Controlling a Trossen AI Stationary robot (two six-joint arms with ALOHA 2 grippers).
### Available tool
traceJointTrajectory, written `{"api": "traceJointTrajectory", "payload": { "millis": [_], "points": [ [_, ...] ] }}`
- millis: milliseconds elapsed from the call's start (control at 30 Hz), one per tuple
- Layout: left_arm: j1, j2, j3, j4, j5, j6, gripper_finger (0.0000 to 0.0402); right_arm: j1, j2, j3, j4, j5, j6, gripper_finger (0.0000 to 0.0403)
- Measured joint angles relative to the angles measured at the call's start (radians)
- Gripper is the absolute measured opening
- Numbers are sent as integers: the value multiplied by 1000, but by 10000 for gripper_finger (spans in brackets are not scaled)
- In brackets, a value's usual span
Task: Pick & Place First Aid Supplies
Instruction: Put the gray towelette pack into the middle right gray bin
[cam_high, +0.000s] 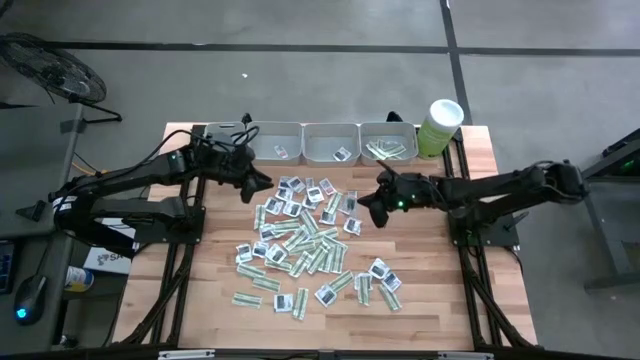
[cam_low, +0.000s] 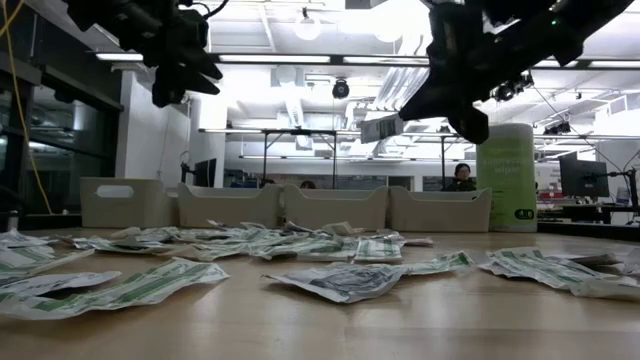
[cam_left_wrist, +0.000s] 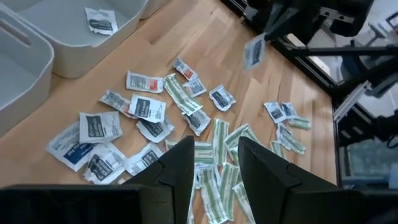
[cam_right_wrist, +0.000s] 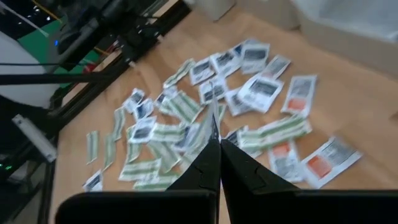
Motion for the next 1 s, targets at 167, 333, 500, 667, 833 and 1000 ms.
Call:
{"api": "traceJointTrajectory", "payload": {
  "millis": [167, 333, 500, 667, 833, 1000],
  "points": [
    [0, 0, 0, 0, -50, -34, 124, -116, 0, 0, 30, -37, -109, 0],
    [0, 0, 0, 0, -100, -61, 124, -239, 5, 0, 40, -95, -207, 0],
    [0, 0, 0, 1, -146, -74, 124, -353, 5, 0, 83, -197, -321, 0],
    [0, 0, 0, 1, -168, -80, 124, -445, 53, 0, 161, -285, -395, 0],
    [0, 0, 0, 4, -198, -100, 124, -498, 188, 12, 331, -328, -383, 0],
    [0, 0, 0, 4, -199, -106, 124, -511, 354, 128, 355, -328, -352, 0]
  ]
}}
